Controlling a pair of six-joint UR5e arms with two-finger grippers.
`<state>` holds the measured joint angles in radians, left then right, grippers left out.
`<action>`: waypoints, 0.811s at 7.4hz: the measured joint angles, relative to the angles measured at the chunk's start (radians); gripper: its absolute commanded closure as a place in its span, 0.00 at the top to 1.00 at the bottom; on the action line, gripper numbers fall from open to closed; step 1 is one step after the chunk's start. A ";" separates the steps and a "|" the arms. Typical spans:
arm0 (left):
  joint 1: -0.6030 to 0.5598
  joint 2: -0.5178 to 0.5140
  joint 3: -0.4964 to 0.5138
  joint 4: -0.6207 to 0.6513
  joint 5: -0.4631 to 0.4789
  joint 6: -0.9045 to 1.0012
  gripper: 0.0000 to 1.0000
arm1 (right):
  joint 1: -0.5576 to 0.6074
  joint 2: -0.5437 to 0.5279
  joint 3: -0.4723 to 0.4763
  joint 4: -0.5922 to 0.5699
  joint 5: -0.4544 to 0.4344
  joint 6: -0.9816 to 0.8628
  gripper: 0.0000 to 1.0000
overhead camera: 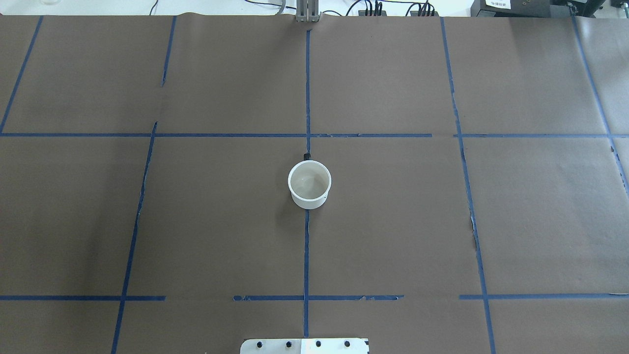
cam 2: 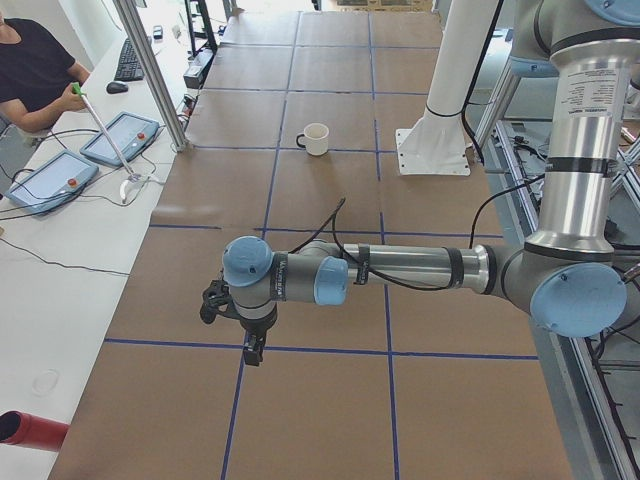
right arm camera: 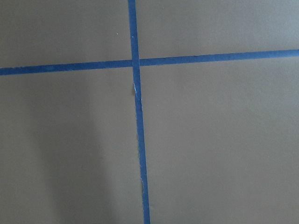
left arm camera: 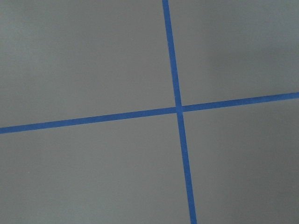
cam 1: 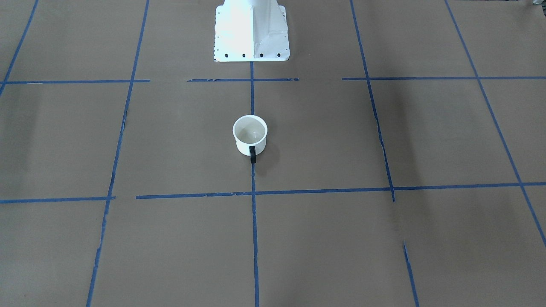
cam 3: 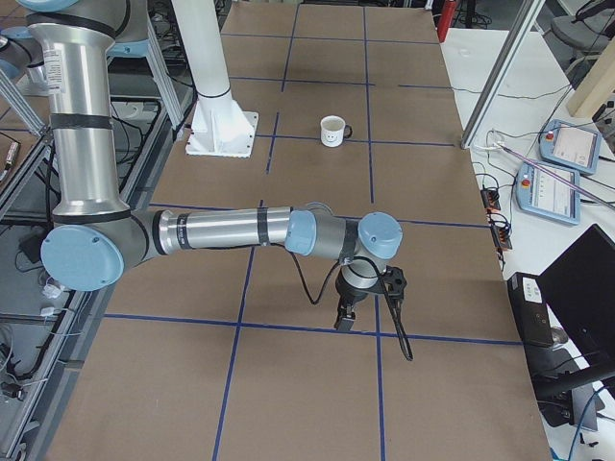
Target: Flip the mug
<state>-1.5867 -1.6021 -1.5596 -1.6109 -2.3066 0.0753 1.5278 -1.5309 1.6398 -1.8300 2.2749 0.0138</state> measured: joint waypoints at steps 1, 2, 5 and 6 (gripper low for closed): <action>-0.002 0.000 -0.004 0.029 0.001 0.000 1.00 | 0.000 0.000 0.000 0.000 0.000 0.000 1.00; -0.002 -0.001 -0.009 0.056 0.001 0.000 1.00 | 0.000 0.000 0.000 0.000 0.000 0.000 1.00; -0.002 0.002 -0.032 0.112 0.000 0.005 1.00 | 0.000 0.000 0.000 0.000 0.000 0.000 1.00; -0.002 0.002 -0.037 0.119 0.000 0.008 1.00 | 0.000 0.000 0.000 0.000 0.000 0.000 1.00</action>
<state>-1.5892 -1.6000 -1.5969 -1.4918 -2.3070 0.0829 1.5278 -1.5309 1.6398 -1.8300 2.2749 0.0138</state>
